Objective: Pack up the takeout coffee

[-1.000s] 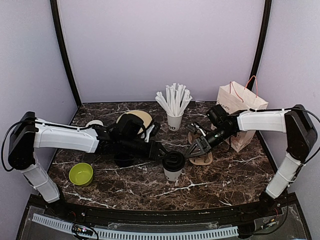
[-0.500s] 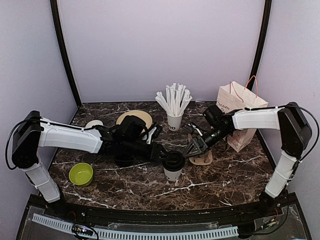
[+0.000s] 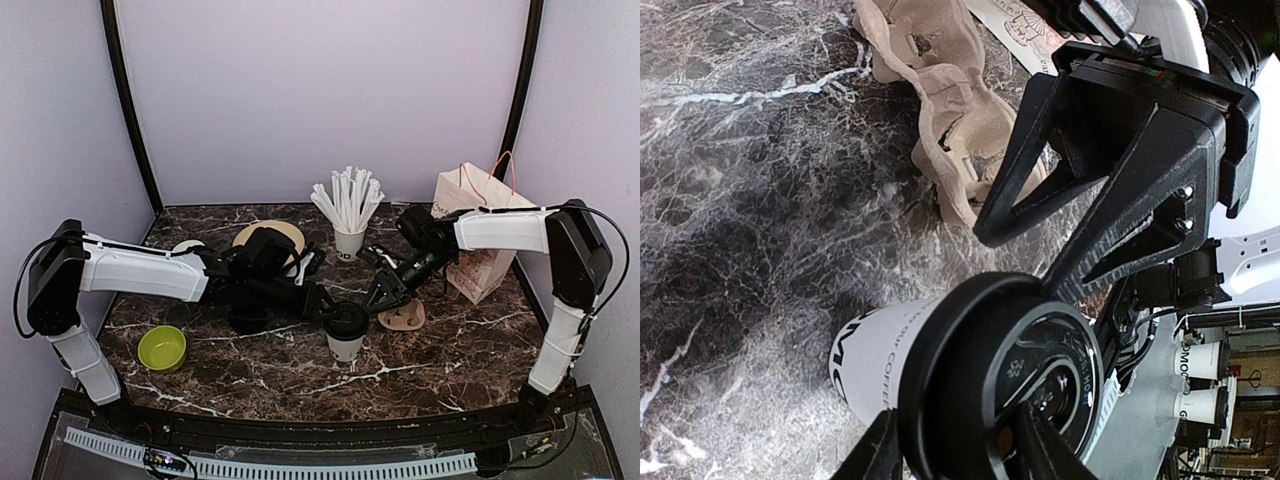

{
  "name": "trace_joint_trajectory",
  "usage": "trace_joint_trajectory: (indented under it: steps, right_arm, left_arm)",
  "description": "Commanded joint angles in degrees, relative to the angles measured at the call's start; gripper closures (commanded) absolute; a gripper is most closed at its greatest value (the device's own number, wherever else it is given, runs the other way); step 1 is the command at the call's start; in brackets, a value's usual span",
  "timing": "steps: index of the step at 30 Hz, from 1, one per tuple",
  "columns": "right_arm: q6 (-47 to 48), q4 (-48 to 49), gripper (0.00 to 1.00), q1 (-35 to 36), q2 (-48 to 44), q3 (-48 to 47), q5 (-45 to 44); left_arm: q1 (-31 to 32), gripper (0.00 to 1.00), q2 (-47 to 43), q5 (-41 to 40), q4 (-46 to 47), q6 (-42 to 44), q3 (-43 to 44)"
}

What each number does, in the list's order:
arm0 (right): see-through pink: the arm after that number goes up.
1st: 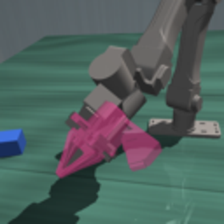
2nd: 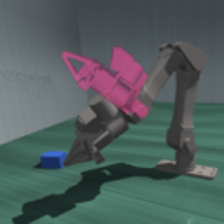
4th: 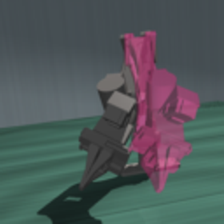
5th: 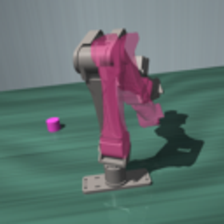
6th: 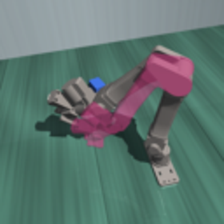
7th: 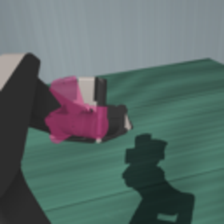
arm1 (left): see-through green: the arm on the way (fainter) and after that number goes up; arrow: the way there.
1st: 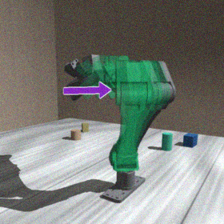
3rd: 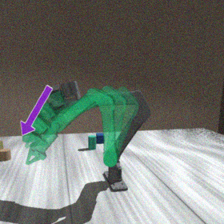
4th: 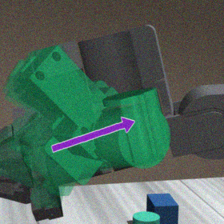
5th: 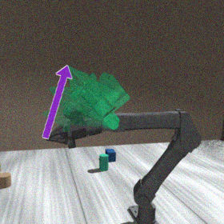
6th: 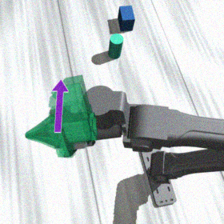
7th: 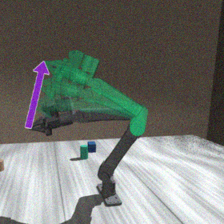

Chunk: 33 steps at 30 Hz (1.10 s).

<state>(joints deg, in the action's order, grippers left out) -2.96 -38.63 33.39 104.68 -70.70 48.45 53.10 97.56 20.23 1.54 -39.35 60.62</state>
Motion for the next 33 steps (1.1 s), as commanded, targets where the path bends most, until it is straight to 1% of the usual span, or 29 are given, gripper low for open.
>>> trace_joint_trajectory:
  steps: [1,3,5,8,9,13,15,19,23,29,33]
  right_arm:
    - [-0.19,-1.59,0.58,1.77,7.46,0.82,-21.53]
    - [0.02,-1.88,0.59,2.02,7.27,0.46,-22.95]
    - [0.83,-1.27,0.59,2.10,6.42,0.72,-21.94]
    - [2.59,-1.30,0.58,1.99,3.71,-0.45,-16.33]
    - [2.67,-1.33,0.58,1.95,2.33,-0.99,-14.26]
    - [5.35,-2.02,0.52,1.82,-4.03,-2.32,-7.03]
    - [5.94,-2.18,0.48,1.69,-6.46,-2.13,-5.65]
    - [6.64,-2.55,0.42,1.38,-8.78,-1.20,-5.31]
    - [7.09,-2.66,0.38,0.84,-10.10,0.05,-5.32]
    - [7.23,-0.30,0.31,0.72,-13.96,4.07,-5.89]
    - [6.82,1.69,0.30,0.88,-15.61,7.75,-5.34]
  left_arm:
    - [0.17,0.61,4.24,-2.66,-9.53,1.00,-0.72]
    - [0.19,0.61,4.53,-2.28,-10.22,0.80,-0.75]
    - [0.24,0.60,4.21,-1.63,-9.77,0.99,-0.92]
    - [0.36,0.60,2.51,-0.42,-8.07,2.09,-1.07]
    - [0.48,0.58,1.87,-0.08,-7.40,2.40,-1.09]
    - [1.61,0.52,-2.27,1.75,-2.84,4.56,-0.59]
    - [2.21,0.48,-3.90,1.66,-1.96,5.23,0.27]
    - [2.65,0.41,-5.91,0.05,-2.65,5.07,1.46]
    - [2.70,0.37,-7.05,-1.55,-4.45,5.58,2.47]
    - [2.45,0.36,-9.99,-7.54,-7.28,6.85,3.38]
    - [1.90,0.41,-10.24,-10.58,-9.68,5.65,3.54]
